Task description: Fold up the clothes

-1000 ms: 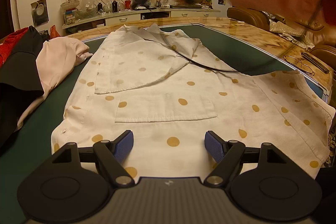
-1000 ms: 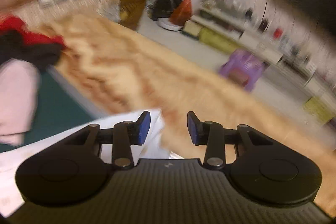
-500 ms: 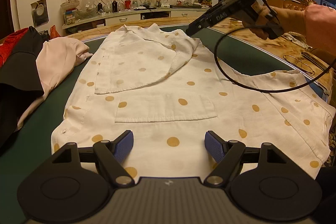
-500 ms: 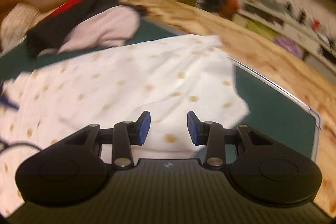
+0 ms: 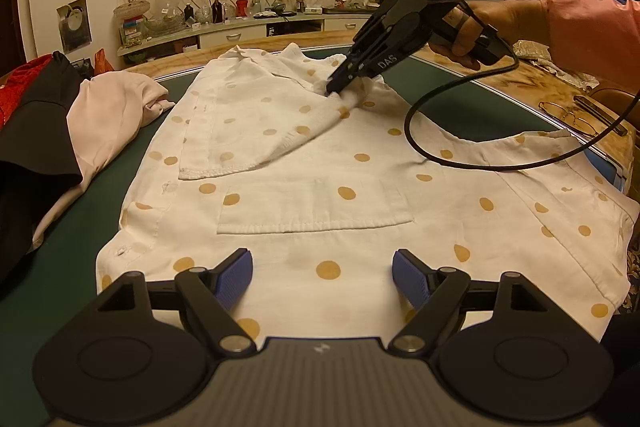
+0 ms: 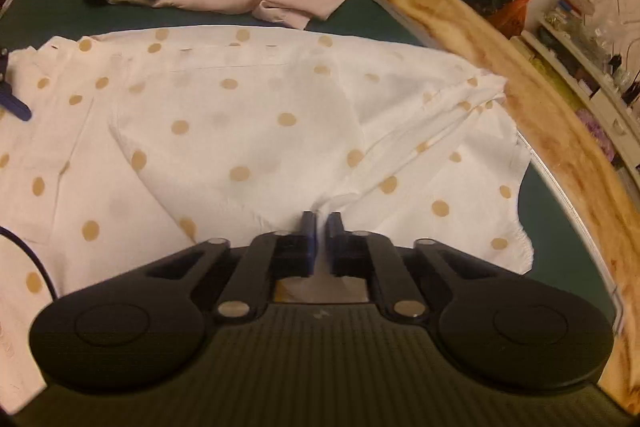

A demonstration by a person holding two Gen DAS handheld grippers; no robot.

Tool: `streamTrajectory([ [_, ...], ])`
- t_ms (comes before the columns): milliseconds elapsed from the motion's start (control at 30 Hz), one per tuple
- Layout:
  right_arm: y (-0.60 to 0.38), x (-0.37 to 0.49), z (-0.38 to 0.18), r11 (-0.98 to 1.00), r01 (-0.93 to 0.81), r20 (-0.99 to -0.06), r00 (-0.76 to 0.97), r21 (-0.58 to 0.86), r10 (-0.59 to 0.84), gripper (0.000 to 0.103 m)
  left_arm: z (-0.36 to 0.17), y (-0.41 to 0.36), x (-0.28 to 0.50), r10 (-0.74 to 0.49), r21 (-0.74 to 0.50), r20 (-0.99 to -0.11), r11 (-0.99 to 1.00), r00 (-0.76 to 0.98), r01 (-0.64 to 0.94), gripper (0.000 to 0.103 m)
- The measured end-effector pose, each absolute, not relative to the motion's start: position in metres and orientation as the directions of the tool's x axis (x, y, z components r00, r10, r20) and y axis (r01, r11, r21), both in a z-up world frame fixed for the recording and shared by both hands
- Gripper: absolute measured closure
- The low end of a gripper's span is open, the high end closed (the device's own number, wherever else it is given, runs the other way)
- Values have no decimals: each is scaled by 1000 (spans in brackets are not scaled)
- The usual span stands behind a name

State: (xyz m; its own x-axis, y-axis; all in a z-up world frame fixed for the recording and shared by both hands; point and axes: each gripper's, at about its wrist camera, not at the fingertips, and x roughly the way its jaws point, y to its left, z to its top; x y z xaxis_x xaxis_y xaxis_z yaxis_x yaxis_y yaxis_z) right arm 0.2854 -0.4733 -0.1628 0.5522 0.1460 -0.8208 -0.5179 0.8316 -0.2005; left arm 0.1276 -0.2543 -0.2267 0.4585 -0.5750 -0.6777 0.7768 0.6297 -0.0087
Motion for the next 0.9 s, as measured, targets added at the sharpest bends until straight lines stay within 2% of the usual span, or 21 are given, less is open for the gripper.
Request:
streamTrajectory([
  [67,-485,289,-157,858,-473,-797,588,-199,139,99,-226,-254,127,-575,-9,-678,630,458,777,21],
  [133,-513,298,-147,931,-336,-750,651,-143,119,99,-226,-254,127,-575,-9,-678,630,458,777,21],
  [200,-548,307,-141,987,-156,-719,690,-46,76,99,-226,-254,127,-576,-10,-677,630,458,777,21],
  [233,-569,309,-139,1000,-1,-691,723,-22,-14,98,-226,-254,127,-576,-10,-677,630,458,777,21],
  [300,-607,307,-136,976,201,-670,737,86,-93,94,-227,-254,127,-576,-10,-677,629,458,777,21],
  [367,-626,307,-138,941,330,-711,680,78,-180,74,-227,-254,127,-576,-10,-677,629,458,777,21],
  [500,-635,303,-140,923,378,-711,669,76,-216,73,-227,-254,127,-576,-9,-677,630,459,777,21],
  [600,-625,313,-140,939,330,-706,687,91,-173,72,-227,-254,127,-576,-9,-677,629,458,777,21],
  [733,-611,347,-138,965,224,-716,696,140,-57,67,-227,-254,127,-575,-8,-677,629,459,777,21],
  [900,-622,397,-138,929,214,-730,679,302,81,62,-227,-254,128,-576,-9,-677,629,458,777,21],
])
